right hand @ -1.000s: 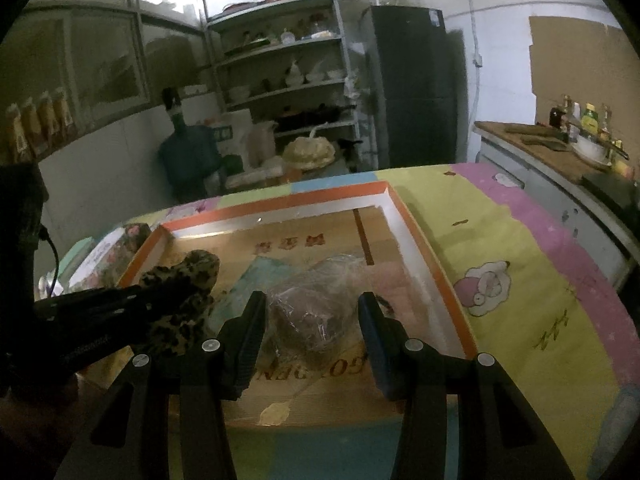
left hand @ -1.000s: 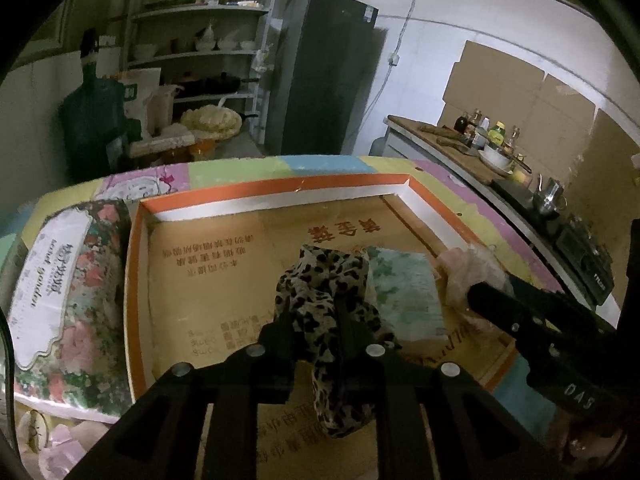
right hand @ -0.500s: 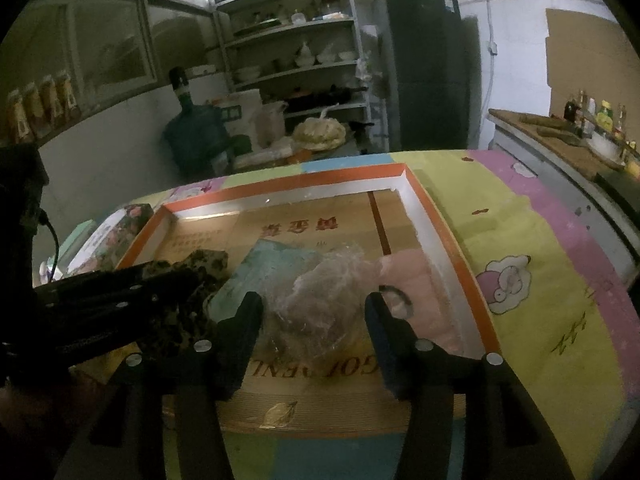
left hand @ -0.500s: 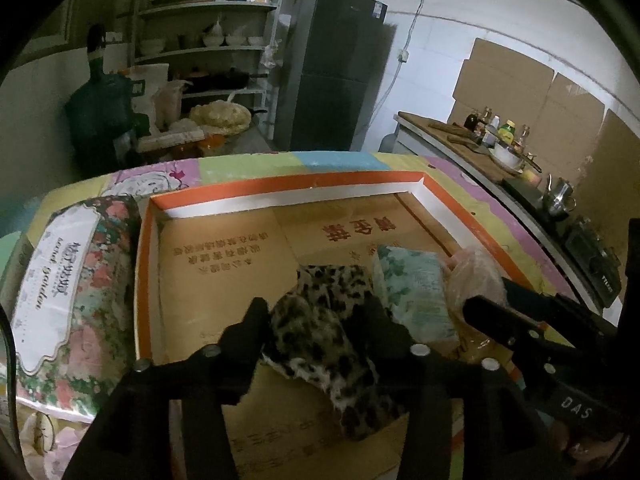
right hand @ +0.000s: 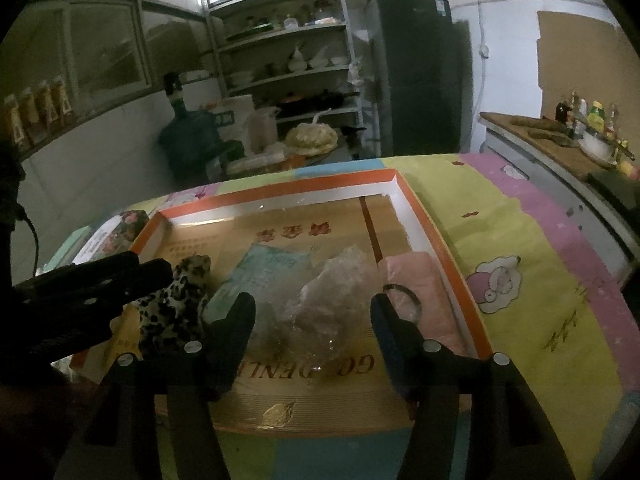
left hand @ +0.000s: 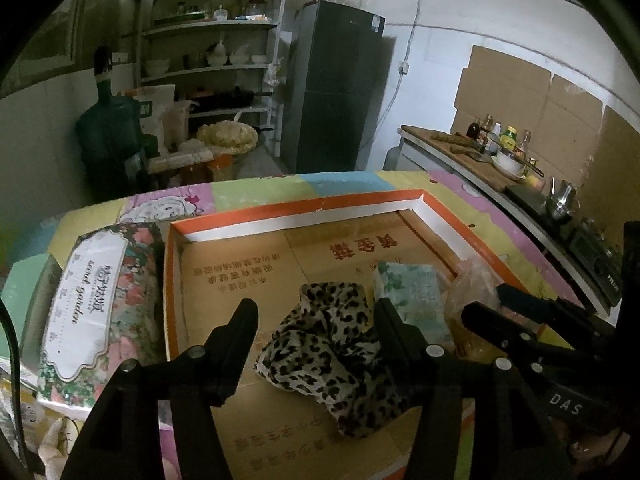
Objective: Organize soft objects
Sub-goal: 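Lower both items into the tray and open both tools, then move both tools back over the pile of soft items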
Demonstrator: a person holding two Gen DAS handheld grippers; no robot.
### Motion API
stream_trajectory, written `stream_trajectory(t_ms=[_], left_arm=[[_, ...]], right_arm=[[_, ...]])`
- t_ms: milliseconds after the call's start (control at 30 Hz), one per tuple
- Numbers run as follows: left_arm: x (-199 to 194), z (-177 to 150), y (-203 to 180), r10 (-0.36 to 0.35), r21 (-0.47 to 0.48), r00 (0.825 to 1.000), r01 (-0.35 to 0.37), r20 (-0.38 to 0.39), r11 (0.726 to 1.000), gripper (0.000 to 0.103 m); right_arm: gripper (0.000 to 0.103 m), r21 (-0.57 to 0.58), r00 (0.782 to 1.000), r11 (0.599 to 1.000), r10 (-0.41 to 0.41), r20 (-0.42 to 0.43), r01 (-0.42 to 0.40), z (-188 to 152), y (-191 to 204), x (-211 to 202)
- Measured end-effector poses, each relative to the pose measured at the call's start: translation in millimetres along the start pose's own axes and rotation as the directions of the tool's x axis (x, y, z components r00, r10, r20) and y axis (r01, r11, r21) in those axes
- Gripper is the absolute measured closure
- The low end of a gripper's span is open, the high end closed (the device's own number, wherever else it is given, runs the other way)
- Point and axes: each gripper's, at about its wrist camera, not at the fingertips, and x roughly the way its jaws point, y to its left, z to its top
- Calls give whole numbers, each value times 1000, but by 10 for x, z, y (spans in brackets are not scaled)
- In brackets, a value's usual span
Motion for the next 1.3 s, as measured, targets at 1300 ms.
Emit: stream_trajectory(t_ms=[1300], left_arm=[[-1151,-172,577,116,-31,980,-113,161,993,43]], right_arm=[[29,-68,989,998,25,148,-16,85,965,-640]])
